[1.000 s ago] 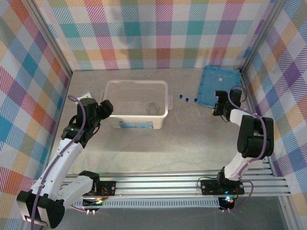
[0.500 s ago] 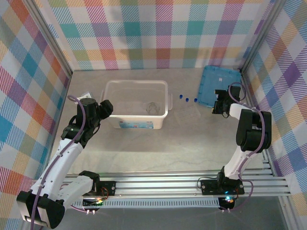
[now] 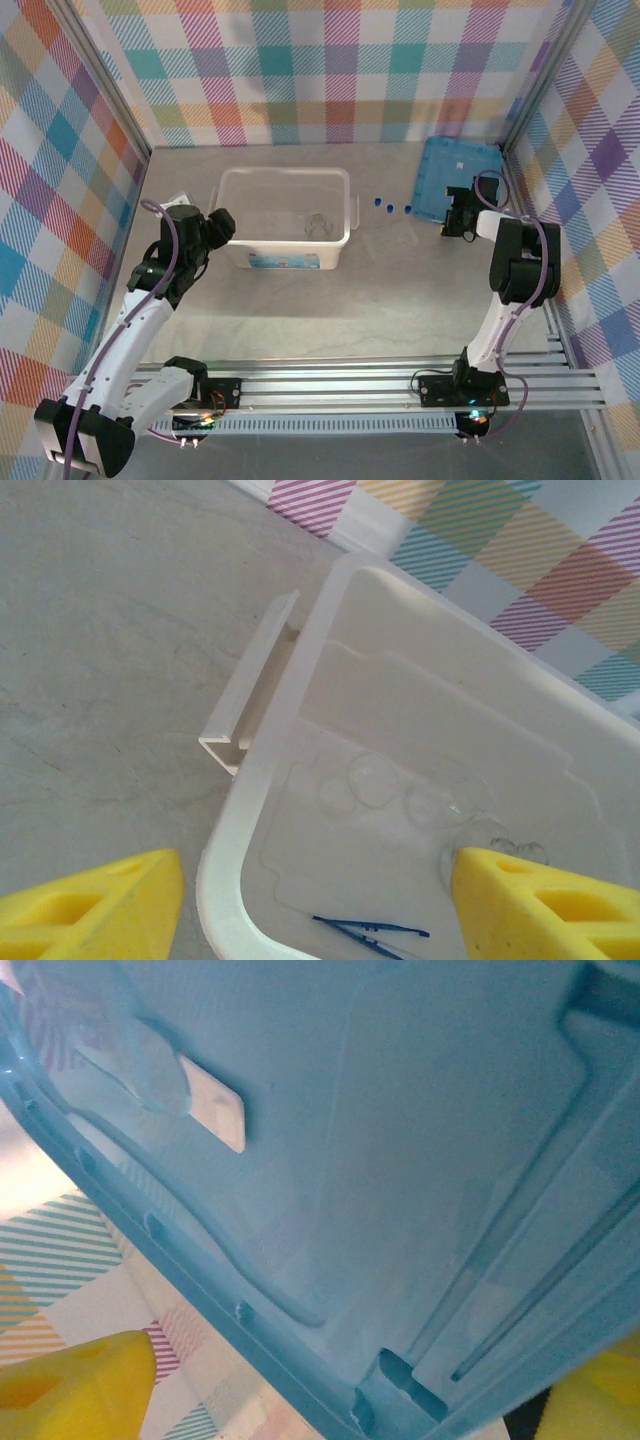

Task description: Organize the chemistry lab equipment

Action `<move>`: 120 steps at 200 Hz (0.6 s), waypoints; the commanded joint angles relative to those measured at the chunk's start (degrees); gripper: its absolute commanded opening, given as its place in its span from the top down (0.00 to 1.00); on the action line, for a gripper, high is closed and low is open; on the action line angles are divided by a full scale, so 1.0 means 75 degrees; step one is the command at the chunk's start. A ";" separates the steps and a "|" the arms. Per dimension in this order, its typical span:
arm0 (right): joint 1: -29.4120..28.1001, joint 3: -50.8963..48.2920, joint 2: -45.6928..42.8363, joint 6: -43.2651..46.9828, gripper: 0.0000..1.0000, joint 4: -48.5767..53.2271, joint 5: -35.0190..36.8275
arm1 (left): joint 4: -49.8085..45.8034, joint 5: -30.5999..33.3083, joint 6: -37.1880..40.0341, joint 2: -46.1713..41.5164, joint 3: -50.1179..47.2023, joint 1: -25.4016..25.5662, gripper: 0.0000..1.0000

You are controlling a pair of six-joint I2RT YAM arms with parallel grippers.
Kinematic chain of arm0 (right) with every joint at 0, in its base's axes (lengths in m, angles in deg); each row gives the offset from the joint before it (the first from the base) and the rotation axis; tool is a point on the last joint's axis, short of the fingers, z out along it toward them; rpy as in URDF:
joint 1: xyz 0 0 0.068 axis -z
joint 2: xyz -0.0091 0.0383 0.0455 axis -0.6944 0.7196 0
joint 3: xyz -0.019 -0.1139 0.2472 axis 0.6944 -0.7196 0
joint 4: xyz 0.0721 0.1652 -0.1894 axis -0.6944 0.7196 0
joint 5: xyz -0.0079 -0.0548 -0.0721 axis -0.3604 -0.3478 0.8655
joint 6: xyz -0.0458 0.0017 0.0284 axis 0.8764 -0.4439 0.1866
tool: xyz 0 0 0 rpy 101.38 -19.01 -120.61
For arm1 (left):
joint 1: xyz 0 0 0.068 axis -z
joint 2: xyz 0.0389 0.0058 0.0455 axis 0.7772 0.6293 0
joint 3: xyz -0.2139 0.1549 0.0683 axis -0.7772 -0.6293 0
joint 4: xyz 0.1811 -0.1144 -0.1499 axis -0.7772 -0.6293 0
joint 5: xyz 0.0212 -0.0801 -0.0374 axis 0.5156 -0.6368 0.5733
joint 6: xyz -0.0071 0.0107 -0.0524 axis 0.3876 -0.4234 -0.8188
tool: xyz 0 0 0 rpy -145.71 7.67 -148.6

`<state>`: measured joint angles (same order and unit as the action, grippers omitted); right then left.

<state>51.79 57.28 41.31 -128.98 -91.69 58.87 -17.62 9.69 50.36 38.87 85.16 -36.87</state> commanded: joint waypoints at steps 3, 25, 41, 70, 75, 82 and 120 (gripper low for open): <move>-0.0041 0.0304 0.0436 0.0104 0.13 -0.0167 0.0074 | -0.0053 0.0171 0.0135 -0.0163 0.0097 0.0073 0.29; -0.0036 0.0299 0.0628 0.0139 0.13 -0.0817 -0.0002 | -0.0021 0.0144 0.0122 -0.0127 0.0092 0.0073 0.29; -0.0042 0.0187 0.0646 0.0285 0.14 -0.1529 -0.0049 | 0.0015 0.0096 0.0090 -0.0081 0.0081 0.0073 0.29; -0.0057 -0.0134 0.0402 0.0577 0.17 -0.2547 0.0029 | 0.0060 0.0048 0.0046 -0.0034 0.0052 0.0073 0.29; -0.0057 -0.0215 0.0322 0.0624 0.17 -0.2703 0.0061 | 0.0076 0.0042 0.0042 -0.0035 0.0062 0.0073 0.29; -0.0060 -0.0358 0.0187 0.0682 0.18 -0.2979 0.0093 | 0.0081 0.0042 0.0045 -0.0026 0.0063 0.0073 0.29; -0.0069 -0.0858 -0.0575 0.1022 0.22 -0.3481 0.0428 | 0.0128 -0.0009 0.0046 0.0039 0.0137 0.0073 0.29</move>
<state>51.77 51.23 39.56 -125.92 -101.83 58.78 -17.58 9.65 50.52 38.89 85.16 -36.87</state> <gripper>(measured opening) 0.791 0.712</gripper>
